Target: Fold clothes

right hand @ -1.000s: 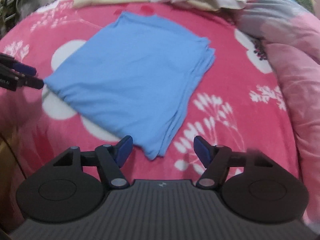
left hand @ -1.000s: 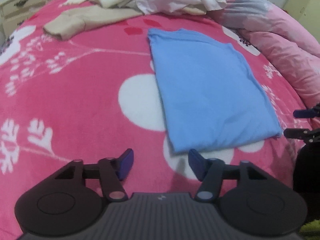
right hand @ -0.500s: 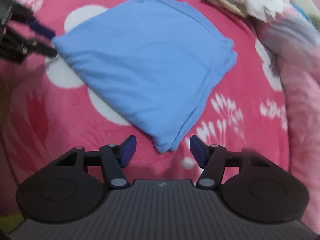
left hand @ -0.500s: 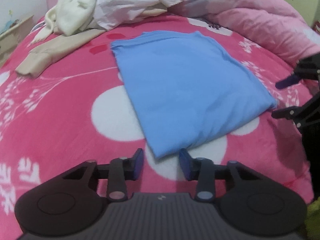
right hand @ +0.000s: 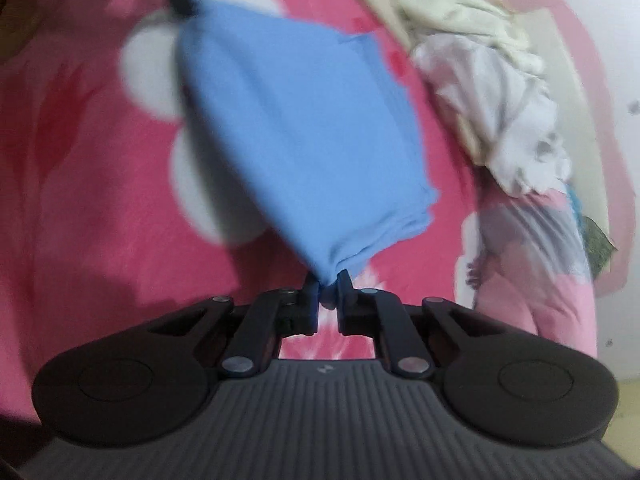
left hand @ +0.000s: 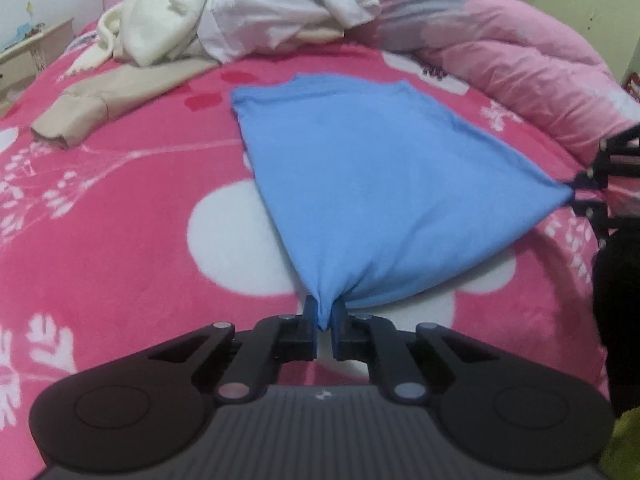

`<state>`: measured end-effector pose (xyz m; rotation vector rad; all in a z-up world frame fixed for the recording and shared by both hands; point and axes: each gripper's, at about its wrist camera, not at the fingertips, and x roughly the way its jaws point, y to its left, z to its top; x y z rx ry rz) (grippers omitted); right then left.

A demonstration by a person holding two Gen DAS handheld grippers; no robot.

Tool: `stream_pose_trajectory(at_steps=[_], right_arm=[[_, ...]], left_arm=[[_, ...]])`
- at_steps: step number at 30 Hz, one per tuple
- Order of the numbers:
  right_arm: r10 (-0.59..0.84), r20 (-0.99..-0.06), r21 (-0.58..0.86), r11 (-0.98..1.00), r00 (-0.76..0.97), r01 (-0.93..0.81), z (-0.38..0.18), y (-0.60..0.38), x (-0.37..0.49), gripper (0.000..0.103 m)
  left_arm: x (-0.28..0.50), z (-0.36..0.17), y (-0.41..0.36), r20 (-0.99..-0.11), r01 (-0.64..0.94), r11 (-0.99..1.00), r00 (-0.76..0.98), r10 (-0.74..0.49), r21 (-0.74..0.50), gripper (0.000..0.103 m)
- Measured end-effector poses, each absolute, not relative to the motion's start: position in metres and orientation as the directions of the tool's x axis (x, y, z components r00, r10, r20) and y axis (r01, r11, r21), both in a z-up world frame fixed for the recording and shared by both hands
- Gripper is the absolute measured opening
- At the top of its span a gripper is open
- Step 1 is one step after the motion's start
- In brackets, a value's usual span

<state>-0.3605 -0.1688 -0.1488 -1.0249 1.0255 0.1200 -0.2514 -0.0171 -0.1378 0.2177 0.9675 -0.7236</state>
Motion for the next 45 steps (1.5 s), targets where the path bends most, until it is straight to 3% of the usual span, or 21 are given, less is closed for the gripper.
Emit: stream_pose_trajectory(at_steps=[3,8,13,17,20,23,27,31,35,45], right_arm=[[-0.423,-0.764,-0.645,0.516,0.487,-0.564,-0.172,-0.183,-0.364,0.001],[-0.426,-0.783,-0.593,0.732,0.452,-0.336,-0.134,-0.217,-0.352,0.002],[-0.249,-0.812,-0.312,0.949,0.528,-0.032,-0.103,-0.249,-0.321,0.005],[-0.03,-0.848,-0.038,0.999,0.529,-0.005,-0.123,-0.244,-0.299,0.005],[-0.043,-0.899,-0.03,0.999,0.435,0.037,-0.146,-0.257,-0.305,0.003],[-0.144,-0.903,-0.09,0.984,0.404,0.151,-0.136,-0.28,-0.32,0.007],[-0.11,-0.824,0.013,0.977,0.556,0.212,-0.101,-0.289,-0.306,0.007],[-0.081,-0.757,0.052,0.982,0.648,0.184,-0.11,-0.286,-0.243,0.009],[-0.16,-0.789,0.003,0.964,0.593,0.264,-0.139,-0.307,-0.203,0.009],[-0.111,-0.798,0.107,0.941,0.592,0.321,-0.153,-0.323,-0.199,0.011]], left_arm=[[-0.249,-0.142,-0.015,-0.826,0.644,0.748,0.329,-0.457,-0.158,0.007],[-0.24,-0.128,0.009,-0.824,0.576,0.781,0.304,-0.478,-0.241,0.011],[-0.226,-0.11,0.018,-0.766,0.497,0.801,0.353,-0.537,-0.333,0.025],[-0.217,-0.118,-0.004,-0.755,0.493,0.786,0.331,-0.566,-0.373,0.032],[-0.213,-0.136,-0.016,-0.788,0.479,0.791,0.279,-0.548,-0.38,0.032],[-0.214,-0.14,-0.015,-0.784,0.482,0.788,0.283,-0.553,-0.382,0.033],[-0.213,-0.138,-0.015,-0.776,0.467,0.797,0.305,-0.552,-0.383,0.034],[-0.211,-0.135,-0.017,-0.773,0.45,0.805,0.319,-0.548,-0.386,0.034],[-0.213,-0.134,-0.018,-0.774,0.466,0.8,0.314,-0.549,-0.378,0.034],[-0.211,-0.14,-0.018,-0.78,0.483,0.791,0.297,-0.552,-0.376,0.034]])
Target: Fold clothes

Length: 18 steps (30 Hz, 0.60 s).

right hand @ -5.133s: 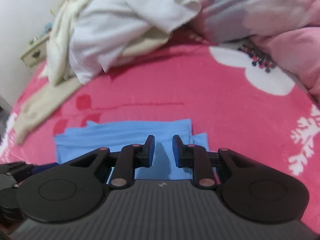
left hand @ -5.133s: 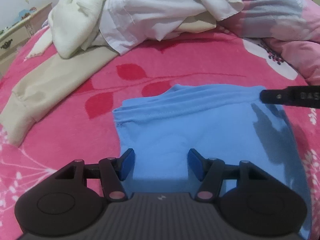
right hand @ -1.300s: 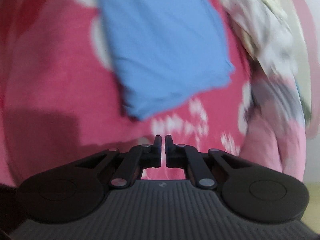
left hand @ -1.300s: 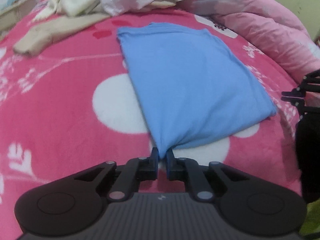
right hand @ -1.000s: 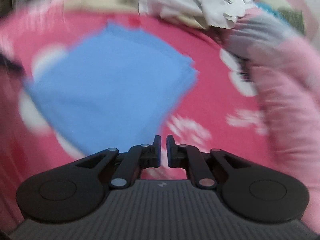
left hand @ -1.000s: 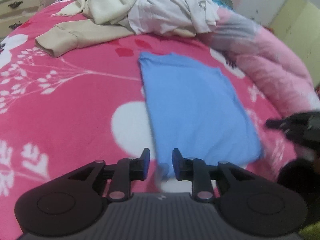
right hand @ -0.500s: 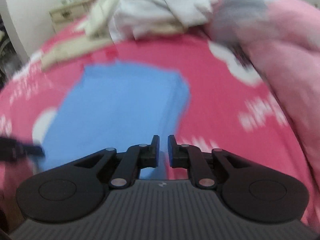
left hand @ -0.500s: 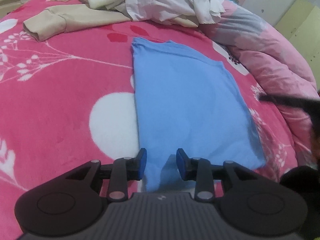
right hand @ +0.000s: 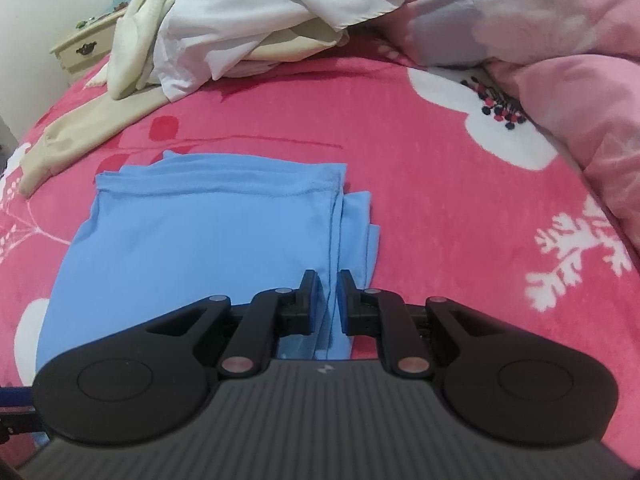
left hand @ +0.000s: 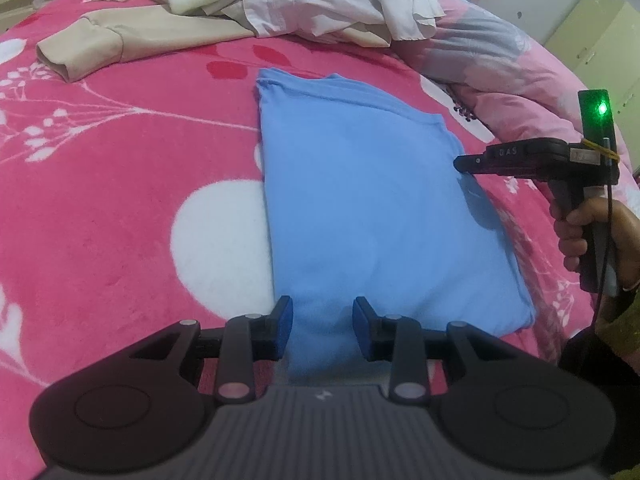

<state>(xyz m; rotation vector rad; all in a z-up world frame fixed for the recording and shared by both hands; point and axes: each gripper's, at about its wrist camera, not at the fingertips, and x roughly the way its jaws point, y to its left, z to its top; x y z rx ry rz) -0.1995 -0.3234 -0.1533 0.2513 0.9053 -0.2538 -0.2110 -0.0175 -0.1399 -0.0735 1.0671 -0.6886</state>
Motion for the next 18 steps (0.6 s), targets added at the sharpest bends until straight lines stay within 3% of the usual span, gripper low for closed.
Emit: stream_pose_trajectory(at_steps=[4,18], right_arm=[[-0.112,-0.802,0.116,0.934,0.587,0.337,-0.158,-0.328,-0.196,0.023],[-0.119,-0.785,0.074,0.956,0.608,0.283,-0.162,-0.32,-0.195,0.023]], left_arm=[[-0.211,-0.14,-0.019,-0.782,0.489,0.793,0.304,-0.544,-0.362,0.034],[-0.214,-0.137,-0.024,-0.792,0.511,0.805,0.337,-0.509,-0.301,0.034]])
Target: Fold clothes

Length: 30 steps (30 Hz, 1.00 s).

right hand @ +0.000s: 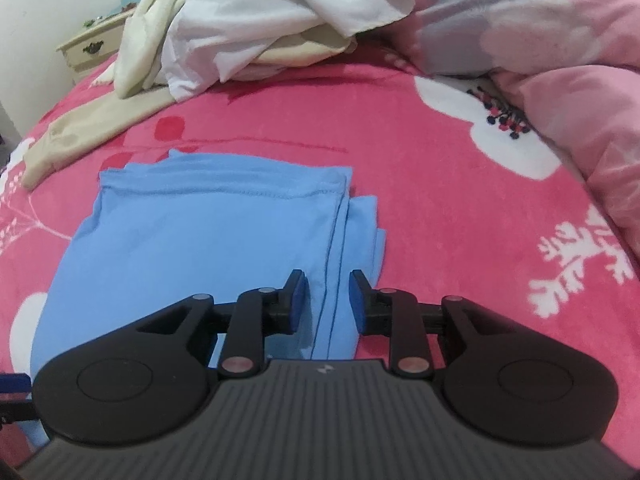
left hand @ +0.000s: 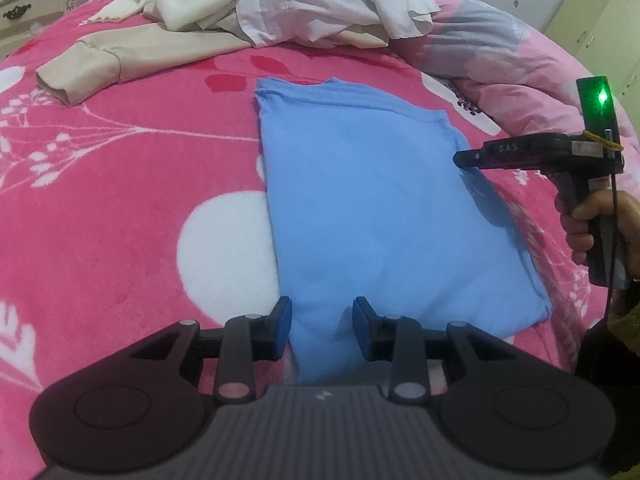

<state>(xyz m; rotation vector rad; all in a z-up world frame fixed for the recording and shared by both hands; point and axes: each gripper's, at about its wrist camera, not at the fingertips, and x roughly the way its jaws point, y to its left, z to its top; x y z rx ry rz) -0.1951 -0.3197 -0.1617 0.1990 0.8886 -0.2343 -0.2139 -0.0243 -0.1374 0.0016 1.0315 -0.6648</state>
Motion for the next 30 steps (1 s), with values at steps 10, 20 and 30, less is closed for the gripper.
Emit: stream_pose_trajectory(at_steps=[10,20,30], right_arm=[[-0.179,-0.74,0.0,0.964,0.648,0.265,-0.15,-0.304,-0.203,0.003],[-0.257,-0.717,-0.031,0.94,0.648,0.339,-0.149,-0.309,-0.217,0.003],[-0.265,-0.737,-0.024,0.93,0.622,0.367,-0.152,-0.32,-0.22,0.011]], left_arm=[[-0.214,-0.137,-0.023,-0.79,0.515,0.803,0.337,-0.513,-0.301,0.035],[-0.213,-0.138,-0.025,-0.791,0.515,0.803,0.336,-0.512,-0.3,0.035],[-0.213,-0.141,-0.025,-0.792,0.519,0.802,0.337,-0.508,-0.294,0.036]])
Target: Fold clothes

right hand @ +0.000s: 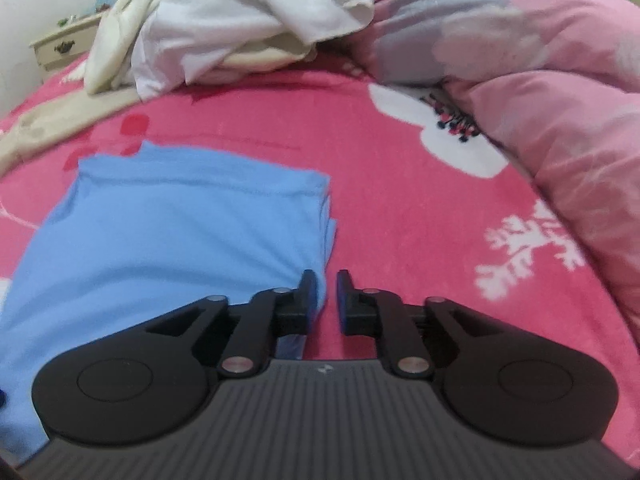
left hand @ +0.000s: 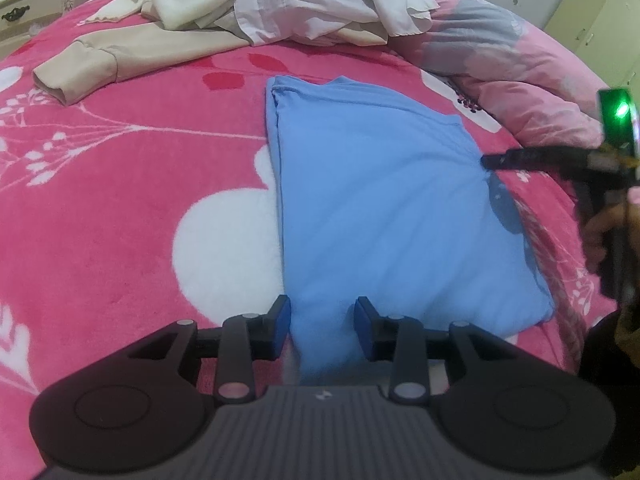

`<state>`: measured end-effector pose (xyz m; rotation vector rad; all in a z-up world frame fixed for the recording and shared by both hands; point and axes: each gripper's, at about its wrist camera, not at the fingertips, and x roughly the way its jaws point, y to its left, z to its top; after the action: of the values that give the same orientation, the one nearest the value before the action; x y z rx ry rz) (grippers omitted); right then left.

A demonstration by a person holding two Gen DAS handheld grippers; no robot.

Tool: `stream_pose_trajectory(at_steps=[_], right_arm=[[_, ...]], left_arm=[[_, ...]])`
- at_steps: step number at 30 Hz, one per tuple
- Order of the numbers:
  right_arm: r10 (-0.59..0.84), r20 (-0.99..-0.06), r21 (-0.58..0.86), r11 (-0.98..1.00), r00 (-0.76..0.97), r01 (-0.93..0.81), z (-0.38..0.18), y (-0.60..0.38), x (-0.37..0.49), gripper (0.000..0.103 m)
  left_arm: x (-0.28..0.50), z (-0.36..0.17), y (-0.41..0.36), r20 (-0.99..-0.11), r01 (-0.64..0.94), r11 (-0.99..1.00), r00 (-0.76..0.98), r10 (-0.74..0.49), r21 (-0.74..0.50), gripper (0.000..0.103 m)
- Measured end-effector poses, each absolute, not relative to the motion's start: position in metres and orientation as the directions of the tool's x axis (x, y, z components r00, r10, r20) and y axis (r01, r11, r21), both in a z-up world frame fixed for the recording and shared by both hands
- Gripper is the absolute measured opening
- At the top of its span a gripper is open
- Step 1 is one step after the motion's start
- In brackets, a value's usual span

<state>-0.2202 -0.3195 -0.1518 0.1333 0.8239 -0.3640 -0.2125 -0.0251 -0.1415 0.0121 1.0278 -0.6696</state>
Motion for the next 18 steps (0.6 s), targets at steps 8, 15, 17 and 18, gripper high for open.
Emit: stream_pose_trajectory(at_steps=[8,15,17,18], right_arm=[[-0.169,-0.707,0.063,0.952,0.687,0.299,-0.159,-0.334,-0.178,0.013],[-0.146,-0.724,0.247,0.858,0.674,0.45,-0.153,-0.38,-0.207,0.032],[-0.06,-0.733,0.301,0.865,0.677,0.402,-0.137,-0.368,-0.236,0.032],[-0.006,-0.746,0.328,0.867,0.666,0.376,-0.133,-0.358,-0.249,0.032]], left_arm=[[-0.214,-0.142,-0.024,-0.792,0.517,0.804,0.339,-0.507,-0.293,0.037],[-0.209,-0.145,-0.018,-0.785,0.5,0.8,0.324,-0.529,-0.333,0.037],[-0.207,-0.146,-0.018,-0.784,0.497,0.798,0.318,-0.534,-0.342,0.037],[-0.206,-0.146,-0.018,-0.783,0.496,0.797,0.317,-0.535,-0.344,0.037]])
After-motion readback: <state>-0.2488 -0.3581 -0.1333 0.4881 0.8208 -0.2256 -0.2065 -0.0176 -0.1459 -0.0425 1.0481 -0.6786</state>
